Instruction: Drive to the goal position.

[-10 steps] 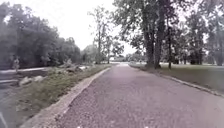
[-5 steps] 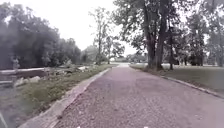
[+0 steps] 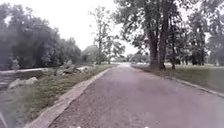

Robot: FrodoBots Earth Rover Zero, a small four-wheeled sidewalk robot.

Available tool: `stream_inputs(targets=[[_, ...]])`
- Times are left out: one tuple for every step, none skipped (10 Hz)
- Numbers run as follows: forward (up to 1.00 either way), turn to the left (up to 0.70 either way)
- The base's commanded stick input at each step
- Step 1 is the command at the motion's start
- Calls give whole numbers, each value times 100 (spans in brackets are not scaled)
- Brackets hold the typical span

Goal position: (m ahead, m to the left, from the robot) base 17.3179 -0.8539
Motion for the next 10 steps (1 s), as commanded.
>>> stream_inputs(targets=[[70, -1], [70, -1], [70, -1], [70, -1], [70, -1], [70, -1], [70, -1], [70, -1], [70, -1], [70, -1]])
